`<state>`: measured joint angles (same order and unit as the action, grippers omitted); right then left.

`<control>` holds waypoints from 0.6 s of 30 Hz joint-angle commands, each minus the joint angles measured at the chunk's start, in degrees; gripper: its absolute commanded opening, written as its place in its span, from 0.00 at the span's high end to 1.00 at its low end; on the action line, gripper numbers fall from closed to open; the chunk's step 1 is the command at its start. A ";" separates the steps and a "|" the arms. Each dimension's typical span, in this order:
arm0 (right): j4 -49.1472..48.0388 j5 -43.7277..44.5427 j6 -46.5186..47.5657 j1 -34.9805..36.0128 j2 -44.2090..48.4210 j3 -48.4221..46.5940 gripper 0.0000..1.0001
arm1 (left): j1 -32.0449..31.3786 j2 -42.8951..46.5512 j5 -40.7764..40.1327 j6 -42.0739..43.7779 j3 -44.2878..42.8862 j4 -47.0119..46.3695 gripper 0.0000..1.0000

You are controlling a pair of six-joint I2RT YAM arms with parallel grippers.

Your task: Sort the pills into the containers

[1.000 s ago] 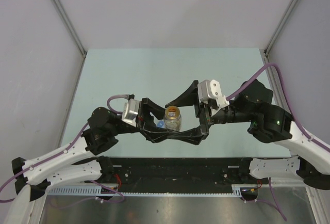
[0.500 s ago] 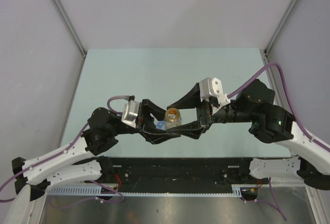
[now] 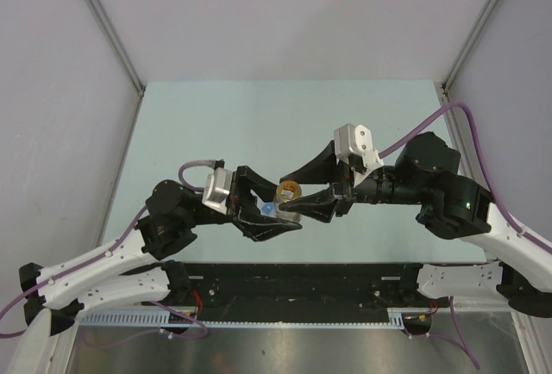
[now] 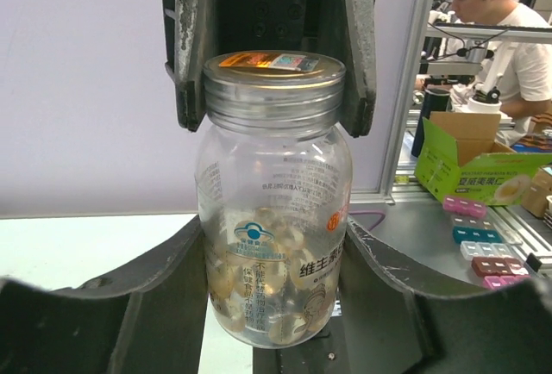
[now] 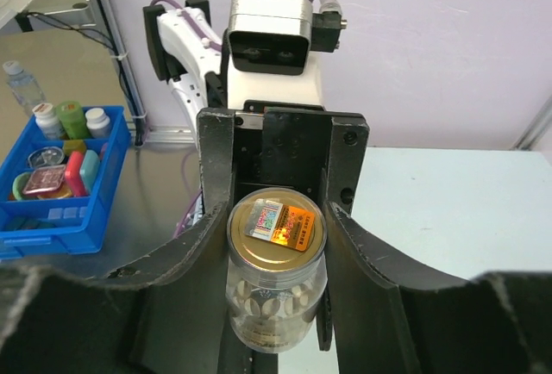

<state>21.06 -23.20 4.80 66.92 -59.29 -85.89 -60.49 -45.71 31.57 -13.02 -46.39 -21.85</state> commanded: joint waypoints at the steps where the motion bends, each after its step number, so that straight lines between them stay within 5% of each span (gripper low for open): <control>1: 0.21 4.29 -2.25 0.76 0.67 -0.60 0.90 | 0.46 1.24 -7.39 0.10 -0.02 -1.80 1.00; 18: 1.97 49.46 -7.34 3.13 -6.72 -4.55 0.95 | 0.46 -2.89 -26.38 5.36 -3.26 -1.01 0.99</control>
<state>22.55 8.12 -0.21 69.93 -64.07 -88.49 -59.96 -47.62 12.40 -12.47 -45.84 -20.82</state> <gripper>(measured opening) 0.478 0.571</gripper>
